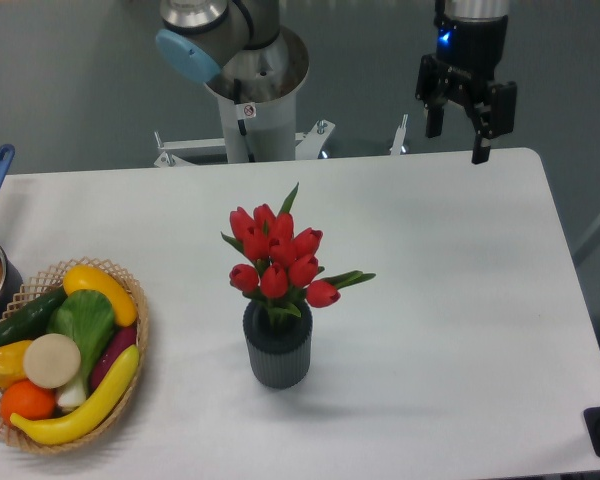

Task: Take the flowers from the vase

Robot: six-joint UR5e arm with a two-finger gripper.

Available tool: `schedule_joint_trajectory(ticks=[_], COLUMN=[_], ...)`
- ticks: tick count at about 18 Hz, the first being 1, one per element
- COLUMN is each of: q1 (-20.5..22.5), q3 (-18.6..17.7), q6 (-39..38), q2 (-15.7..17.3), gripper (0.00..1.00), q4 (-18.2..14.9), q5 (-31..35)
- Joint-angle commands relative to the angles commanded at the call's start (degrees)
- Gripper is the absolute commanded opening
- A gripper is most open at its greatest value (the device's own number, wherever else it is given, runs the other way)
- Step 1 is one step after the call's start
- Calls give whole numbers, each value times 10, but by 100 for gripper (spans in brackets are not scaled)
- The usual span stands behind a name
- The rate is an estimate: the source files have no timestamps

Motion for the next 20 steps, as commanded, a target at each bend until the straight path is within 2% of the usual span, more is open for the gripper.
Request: schedule_joint_trajectory(ticks=[8, 13, 17, 20], q1=[-3, -4, -19, -27], q3=[-6, -18, -20, -25], q6=[-39, -94, -190, -226], q2=[5, 13, 12, 9], gripper=[100, 100, 100, 100], q4=[-1, 0, 1, 2], q5=[4, -1, -6, -17])
